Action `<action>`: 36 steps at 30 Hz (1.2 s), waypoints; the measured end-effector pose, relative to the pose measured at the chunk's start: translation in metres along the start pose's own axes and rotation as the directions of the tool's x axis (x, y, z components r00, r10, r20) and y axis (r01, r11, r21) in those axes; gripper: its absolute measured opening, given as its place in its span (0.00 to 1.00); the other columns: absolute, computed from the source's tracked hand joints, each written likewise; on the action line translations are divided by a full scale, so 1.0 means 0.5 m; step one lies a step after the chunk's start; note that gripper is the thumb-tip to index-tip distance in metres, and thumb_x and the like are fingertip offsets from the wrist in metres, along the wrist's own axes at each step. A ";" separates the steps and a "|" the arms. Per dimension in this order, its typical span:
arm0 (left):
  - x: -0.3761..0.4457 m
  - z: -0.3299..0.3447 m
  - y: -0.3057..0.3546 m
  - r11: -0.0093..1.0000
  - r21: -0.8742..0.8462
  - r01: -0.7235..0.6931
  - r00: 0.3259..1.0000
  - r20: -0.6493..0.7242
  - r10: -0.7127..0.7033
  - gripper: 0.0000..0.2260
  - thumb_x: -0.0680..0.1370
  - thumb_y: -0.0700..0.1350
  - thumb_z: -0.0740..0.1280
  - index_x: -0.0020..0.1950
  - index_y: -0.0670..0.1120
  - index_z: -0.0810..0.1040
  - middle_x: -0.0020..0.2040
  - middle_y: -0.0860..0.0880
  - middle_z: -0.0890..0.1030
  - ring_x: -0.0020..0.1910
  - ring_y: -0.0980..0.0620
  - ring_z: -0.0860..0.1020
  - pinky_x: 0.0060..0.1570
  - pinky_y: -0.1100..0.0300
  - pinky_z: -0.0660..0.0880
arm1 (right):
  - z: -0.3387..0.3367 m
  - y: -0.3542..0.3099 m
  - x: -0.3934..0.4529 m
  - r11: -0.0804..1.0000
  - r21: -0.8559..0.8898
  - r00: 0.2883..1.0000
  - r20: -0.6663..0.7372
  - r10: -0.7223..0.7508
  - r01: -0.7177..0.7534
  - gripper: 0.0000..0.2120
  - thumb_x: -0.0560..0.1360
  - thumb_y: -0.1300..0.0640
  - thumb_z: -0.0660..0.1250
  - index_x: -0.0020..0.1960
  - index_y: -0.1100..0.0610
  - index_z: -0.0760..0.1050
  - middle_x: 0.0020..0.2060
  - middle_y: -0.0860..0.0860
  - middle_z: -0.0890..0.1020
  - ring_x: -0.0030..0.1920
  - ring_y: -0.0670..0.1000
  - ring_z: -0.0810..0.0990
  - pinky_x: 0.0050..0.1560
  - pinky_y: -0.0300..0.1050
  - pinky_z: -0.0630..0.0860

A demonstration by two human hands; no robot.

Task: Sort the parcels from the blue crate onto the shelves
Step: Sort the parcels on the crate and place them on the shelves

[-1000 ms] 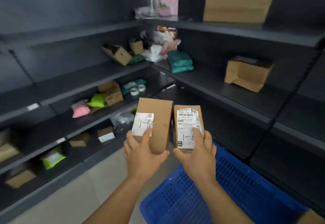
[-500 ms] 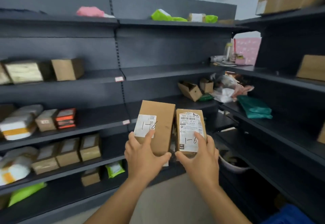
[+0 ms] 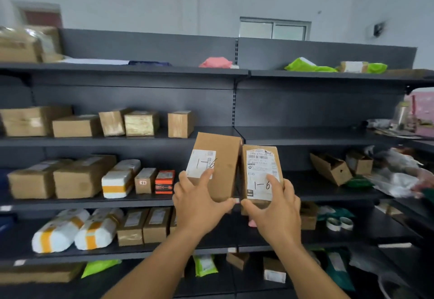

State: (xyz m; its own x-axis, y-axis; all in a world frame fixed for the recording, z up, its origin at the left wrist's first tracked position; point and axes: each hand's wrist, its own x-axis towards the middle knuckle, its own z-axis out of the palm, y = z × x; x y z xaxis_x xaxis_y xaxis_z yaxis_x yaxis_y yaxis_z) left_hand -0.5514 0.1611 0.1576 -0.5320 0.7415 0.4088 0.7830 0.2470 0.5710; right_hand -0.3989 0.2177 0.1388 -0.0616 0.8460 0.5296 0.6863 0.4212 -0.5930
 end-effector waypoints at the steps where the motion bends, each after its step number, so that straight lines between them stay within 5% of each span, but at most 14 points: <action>1: 0.023 -0.006 -0.001 1.000 0.000 0.004 1.000 -0.009 -0.004 0.39 0.66 0.67 0.69 0.73 0.65 0.56 0.75 0.47 0.46 0.74 0.41 0.51 0.72 0.46 0.57 | 0.014 -0.009 0.022 1.000 0.015 1.000 -0.001 -0.012 0.012 0.39 0.68 0.38 0.71 0.72 0.43 0.55 0.70 0.46 0.56 0.66 0.51 0.59 0.58 0.48 0.74; 4: 0.098 -0.011 -0.003 1.000 0.004 0.005 0.999 -0.042 -0.005 0.39 0.66 0.67 0.69 0.72 0.65 0.56 0.75 0.48 0.47 0.73 0.40 0.52 0.71 0.44 0.59 | 0.052 -0.032 0.094 0.999 0.028 1.000 0.006 -0.024 0.024 0.39 0.68 0.37 0.70 0.73 0.42 0.54 0.71 0.46 0.56 0.67 0.52 0.59 0.60 0.53 0.74; 15: 0.487 0.067 0.062 0.996 0.088 0.000 0.998 -0.068 0.006 0.36 0.67 0.67 0.68 0.72 0.63 0.59 0.71 0.45 0.60 0.69 0.40 0.59 0.67 0.46 0.61 | 0.196 -0.045 0.487 0.995 0.066 0.997 0.029 -0.073 0.071 0.40 0.70 0.35 0.67 0.75 0.47 0.55 0.69 0.50 0.60 0.65 0.53 0.62 0.58 0.48 0.70; 29: 0.845 0.198 0.054 0.920 0.376 0.112 0.992 0.006 -0.123 0.40 0.67 0.73 0.60 0.73 0.54 0.63 0.72 0.40 0.59 0.67 0.36 0.65 0.64 0.44 0.67 | 0.422 -0.070 0.832 0.993 -0.036 0.941 0.325 -0.092 0.109 0.38 0.73 0.32 0.60 0.75 0.51 0.56 0.69 0.57 0.62 0.66 0.60 0.62 0.60 0.51 0.70; 33: 0.888 0.227 0.024 0.867 0.498 0.012 0.988 0.130 -0.088 0.34 0.74 0.69 0.58 0.75 0.53 0.62 0.74 0.44 0.62 0.72 0.37 0.57 0.69 0.45 0.60 | 0.465 -0.064 0.869 0.984 -0.034 0.904 0.400 -0.149 0.177 0.28 0.79 0.48 0.59 0.76 0.50 0.55 0.75 0.51 0.47 0.70 0.58 0.57 0.65 0.51 0.67; 36: 0.916 0.237 -0.010 0.777 0.612 -0.148 0.988 0.134 0.082 0.28 0.77 0.59 0.62 0.75 0.50 0.63 0.71 0.46 0.67 0.72 0.41 0.58 0.70 0.48 0.57 | 0.496 -0.051 0.893 0.960 -0.022 0.892 0.376 -0.251 0.280 0.26 0.80 0.58 0.58 0.76 0.50 0.56 0.74 0.48 0.51 0.69 0.55 0.59 0.65 0.47 0.67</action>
State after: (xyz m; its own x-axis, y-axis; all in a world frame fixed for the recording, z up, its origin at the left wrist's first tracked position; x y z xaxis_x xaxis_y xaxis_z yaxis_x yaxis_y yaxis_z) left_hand -0.7608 0.5734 0.2578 -0.4179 0.8362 0.3552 0.8842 0.4642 -0.0527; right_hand -0.6239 0.6658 0.2401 -0.4999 0.7716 0.3933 0.6572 0.6338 -0.4080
